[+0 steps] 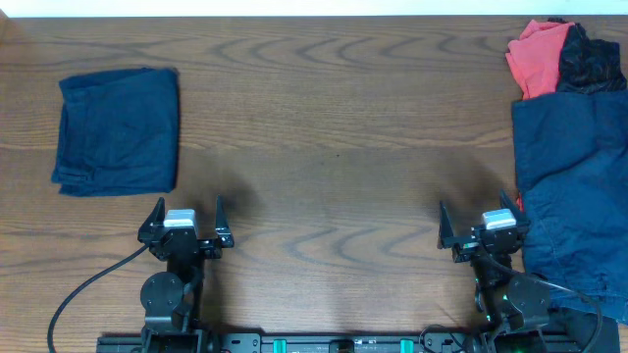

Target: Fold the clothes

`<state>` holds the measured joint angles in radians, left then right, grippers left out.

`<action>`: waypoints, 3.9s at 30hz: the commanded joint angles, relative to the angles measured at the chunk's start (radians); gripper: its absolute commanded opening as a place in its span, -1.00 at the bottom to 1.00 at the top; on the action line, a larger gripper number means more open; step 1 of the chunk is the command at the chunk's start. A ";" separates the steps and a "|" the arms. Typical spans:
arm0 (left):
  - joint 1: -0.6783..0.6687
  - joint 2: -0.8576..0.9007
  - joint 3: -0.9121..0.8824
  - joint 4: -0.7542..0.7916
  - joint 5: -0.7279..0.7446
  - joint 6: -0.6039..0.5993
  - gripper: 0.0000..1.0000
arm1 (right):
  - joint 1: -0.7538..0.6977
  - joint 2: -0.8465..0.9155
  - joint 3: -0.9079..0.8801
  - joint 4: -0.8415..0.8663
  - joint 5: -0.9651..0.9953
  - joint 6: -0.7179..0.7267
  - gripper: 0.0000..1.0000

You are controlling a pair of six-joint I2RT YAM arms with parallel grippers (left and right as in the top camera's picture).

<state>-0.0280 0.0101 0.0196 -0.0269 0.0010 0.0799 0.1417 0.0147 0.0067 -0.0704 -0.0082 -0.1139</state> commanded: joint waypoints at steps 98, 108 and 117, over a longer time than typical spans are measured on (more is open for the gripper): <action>0.003 0.755 0.772 -0.757 0.149 -0.217 0.96 | -0.209 1.373 0.782 -0.621 0.594 0.523 0.89; 0.003 0.755 0.772 -0.757 0.148 -0.217 0.96 | -0.297 1.524 0.782 -0.617 0.603 0.574 0.62; 0.003 0.755 0.772 -0.757 0.148 -0.217 0.96 | -0.300 1.530 0.782 -0.595 0.603 0.573 -0.98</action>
<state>-0.0280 0.7650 0.7750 -0.7826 0.1440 -0.1314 -0.1513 1.5429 0.7799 -0.6678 0.5728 0.4438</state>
